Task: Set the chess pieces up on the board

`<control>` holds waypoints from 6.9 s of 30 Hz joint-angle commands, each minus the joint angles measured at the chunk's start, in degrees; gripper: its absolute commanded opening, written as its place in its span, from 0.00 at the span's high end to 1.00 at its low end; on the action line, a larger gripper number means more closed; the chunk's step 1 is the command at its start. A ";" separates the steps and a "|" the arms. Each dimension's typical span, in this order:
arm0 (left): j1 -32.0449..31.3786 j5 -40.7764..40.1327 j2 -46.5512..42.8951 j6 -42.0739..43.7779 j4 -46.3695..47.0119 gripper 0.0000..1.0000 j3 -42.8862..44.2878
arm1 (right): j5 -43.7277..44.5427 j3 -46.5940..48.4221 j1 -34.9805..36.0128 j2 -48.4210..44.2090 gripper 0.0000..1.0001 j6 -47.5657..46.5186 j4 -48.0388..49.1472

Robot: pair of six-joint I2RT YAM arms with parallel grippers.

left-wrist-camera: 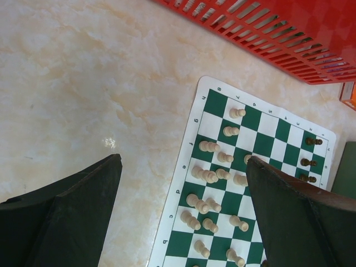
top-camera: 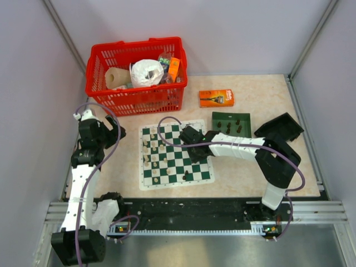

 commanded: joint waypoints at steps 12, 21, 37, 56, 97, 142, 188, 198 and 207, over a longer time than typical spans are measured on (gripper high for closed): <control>0.05 -0.61 -0.63 0.21 2.82 0.01 0.05 | -2.36 1.19 4.64 -6.73 0.64 2.21 1.01; 0.05 -0.79 -0.98 0.30 2.38 0.01 0.05 | -5.09 -0.04 7.02 -3.83 0.64 5.20 3.56; -0.04 0.00 -0.63 -0.23 2.91 0.01 -0.39 | -6.76 -0.56 7.11 -1.72 0.64 6.60 2.16; 0.05 0.88 -0.19 -0.75 3.88 0.01 -0.92 | -7.11 -0.83 7.11 -0.14 0.67 6.69 1.63; 0.05 1.32 0.07 -1.11 4.40 0.01 -1.18 | -0.87 -4.79 2.27 -7.52 0.83 5.90 -2.24; 0.05 1.93 0.86 -1.11 5.02 0.01 -1.36 | -6.05 1.28 8.24 -6.30 0.65 3.44 -0.13; 0.05 0.97 0.77 -0.67 4.31 0.01 -1.27 | -5.01 0.14 10.10 -6.54 0.85 4.23 -2.06; 0.05 1.67 1.04 -1.02 4.84 0.01 -1.36 | -4.38 -5.48 7.28 -11.12 0.85 5.90 -5.05; 0.05 2.20 1.82 -1.28 5.19 0.01 -1.18 | -3.95 -7.24 5.79 -10.51 0.83 6.43 -4.26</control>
